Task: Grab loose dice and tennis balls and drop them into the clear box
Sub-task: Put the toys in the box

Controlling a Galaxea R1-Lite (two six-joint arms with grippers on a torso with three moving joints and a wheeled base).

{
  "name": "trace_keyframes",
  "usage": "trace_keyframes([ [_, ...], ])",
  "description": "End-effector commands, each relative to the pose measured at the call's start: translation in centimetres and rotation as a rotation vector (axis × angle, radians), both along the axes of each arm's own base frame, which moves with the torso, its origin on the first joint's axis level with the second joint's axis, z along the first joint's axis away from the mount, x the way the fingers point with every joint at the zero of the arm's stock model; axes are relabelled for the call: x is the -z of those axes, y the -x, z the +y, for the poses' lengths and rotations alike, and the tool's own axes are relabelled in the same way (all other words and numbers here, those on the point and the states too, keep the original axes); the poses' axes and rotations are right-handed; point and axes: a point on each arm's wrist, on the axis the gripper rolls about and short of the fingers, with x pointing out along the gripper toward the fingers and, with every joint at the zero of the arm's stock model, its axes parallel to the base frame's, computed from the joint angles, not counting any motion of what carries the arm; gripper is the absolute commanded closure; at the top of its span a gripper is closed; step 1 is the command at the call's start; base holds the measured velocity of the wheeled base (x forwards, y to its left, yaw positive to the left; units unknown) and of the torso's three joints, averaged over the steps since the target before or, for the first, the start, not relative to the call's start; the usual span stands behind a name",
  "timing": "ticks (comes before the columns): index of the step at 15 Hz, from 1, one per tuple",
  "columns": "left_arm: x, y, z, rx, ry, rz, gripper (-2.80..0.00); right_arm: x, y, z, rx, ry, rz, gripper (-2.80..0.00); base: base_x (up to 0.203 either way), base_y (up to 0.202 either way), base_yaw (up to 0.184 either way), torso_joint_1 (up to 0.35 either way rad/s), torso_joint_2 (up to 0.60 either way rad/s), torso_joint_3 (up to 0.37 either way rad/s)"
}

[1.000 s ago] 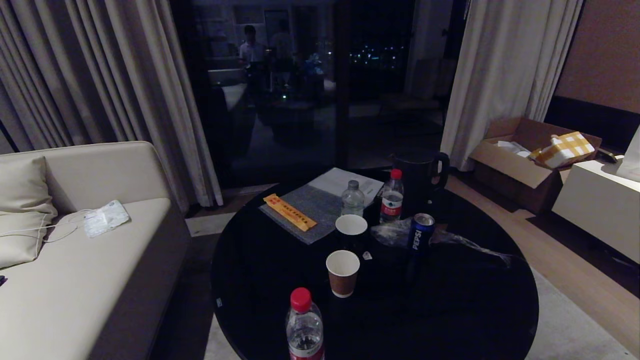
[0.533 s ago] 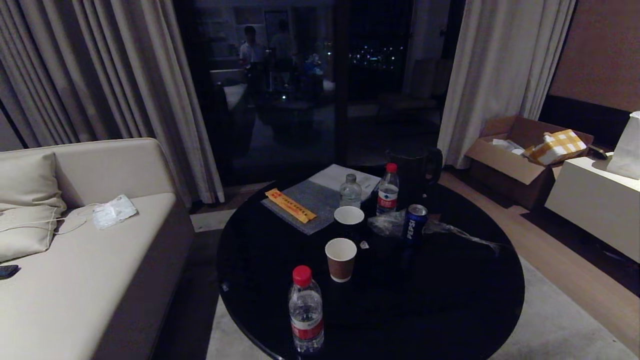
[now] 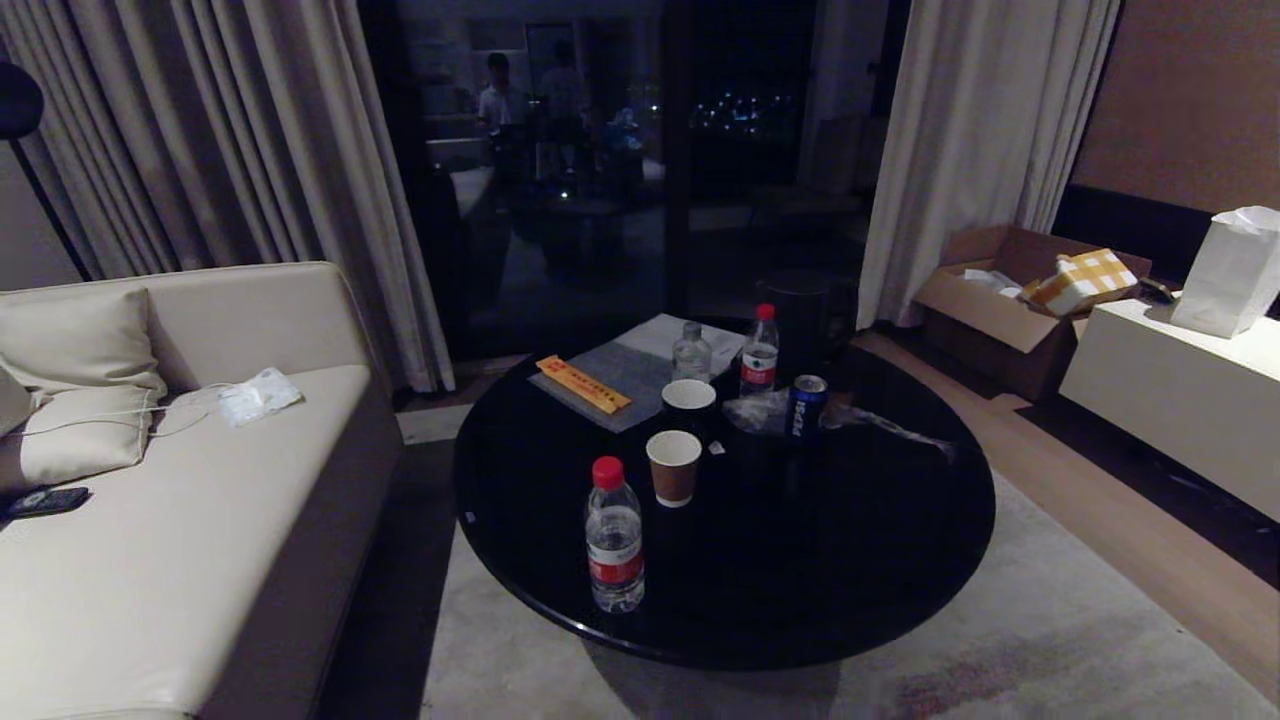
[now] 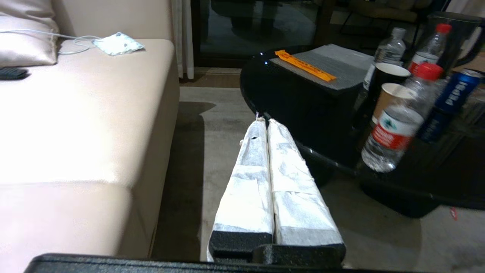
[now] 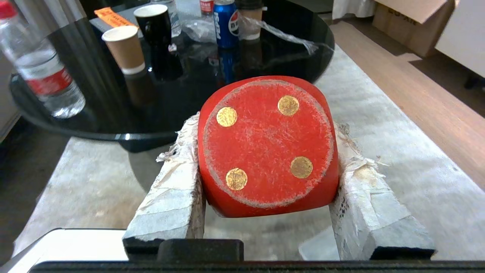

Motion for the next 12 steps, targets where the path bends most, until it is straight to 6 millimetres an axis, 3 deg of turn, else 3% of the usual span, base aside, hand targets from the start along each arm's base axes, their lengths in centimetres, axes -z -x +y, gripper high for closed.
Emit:
trace_keyframes([
  [1,0.03,-0.02,0.0,-0.001,0.003,0.002,0.0,0.0,-0.01,0.0,-0.001,0.001,0.003,0.0,-0.184,0.0,-0.002,-0.001,0.0,0.003],
  [12,0.03,-0.02,0.0,-0.001,0.003,0.002,0.0,0.0,-0.01,0.0,-0.001,0.001,0.003,0.0,-0.185,0.0,-0.001,0.004,0.0,0.002],
])
